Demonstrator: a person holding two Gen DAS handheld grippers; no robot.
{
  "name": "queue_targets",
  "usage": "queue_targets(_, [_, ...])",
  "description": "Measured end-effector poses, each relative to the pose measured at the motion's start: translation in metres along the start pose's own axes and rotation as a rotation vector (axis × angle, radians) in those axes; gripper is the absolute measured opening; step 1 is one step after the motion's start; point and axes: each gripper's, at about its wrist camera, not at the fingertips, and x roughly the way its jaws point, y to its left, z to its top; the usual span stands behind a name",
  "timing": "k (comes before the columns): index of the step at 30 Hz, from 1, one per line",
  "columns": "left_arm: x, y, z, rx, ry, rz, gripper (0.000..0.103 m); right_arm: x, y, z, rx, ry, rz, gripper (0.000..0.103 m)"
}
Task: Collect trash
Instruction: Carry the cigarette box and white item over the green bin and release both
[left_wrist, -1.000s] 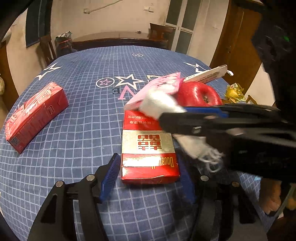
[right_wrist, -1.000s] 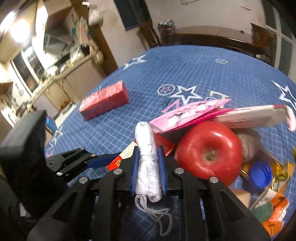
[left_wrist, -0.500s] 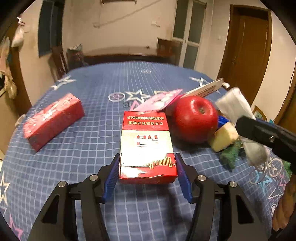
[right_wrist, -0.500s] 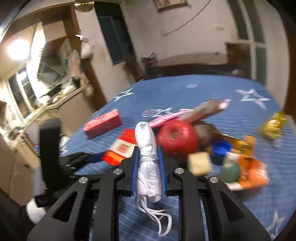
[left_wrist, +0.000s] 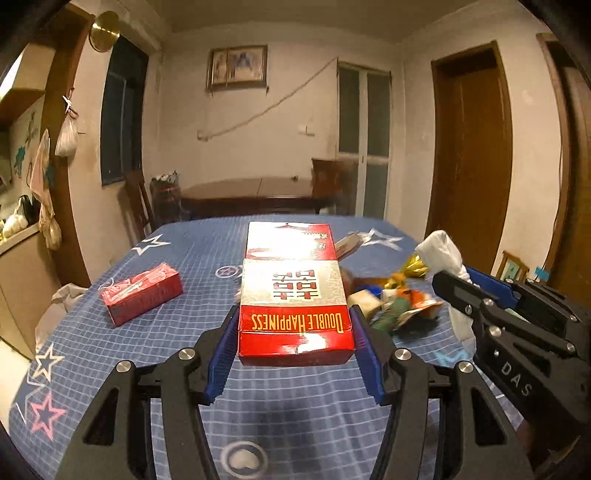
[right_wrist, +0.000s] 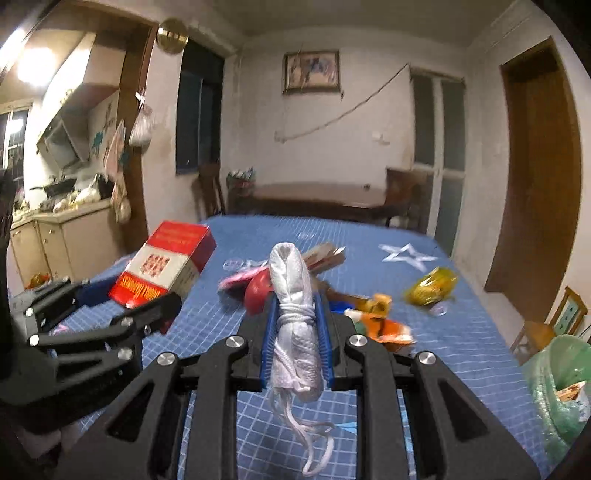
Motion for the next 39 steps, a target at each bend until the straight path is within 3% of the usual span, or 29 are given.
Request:
queue_targets(8, [-0.027, -0.013, 0.004, -0.026, -0.064, -0.005, 0.059, -0.021, -0.019, -0.006, 0.031, -0.041, -0.035, 0.019])
queue_targets(18, [-0.048, -0.031, 0.014, -0.014, -0.088, -0.011, 0.059, -0.044, -0.029, -0.002, 0.043, -0.070, -0.061, 0.019])
queue_targets(24, [-0.051, -0.050, 0.025, -0.002, -0.108, -0.044, 0.059, -0.061, -0.055, 0.005, 0.059, -0.084, -0.104, 0.019])
queue_targets(32, [-0.048, -0.110, 0.045, 0.047, -0.136, -0.138, 0.059, -0.085, -0.106, 0.018, 0.078, -0.089, -0.198, 0.019])
queue_targets(39, [-0.024, -0.188, 0.058, 0.105, -0.127, -0.262, 0.059, -0.109, -0.167, 0.024, 0.119, -0.091, -0.320, 0.019])
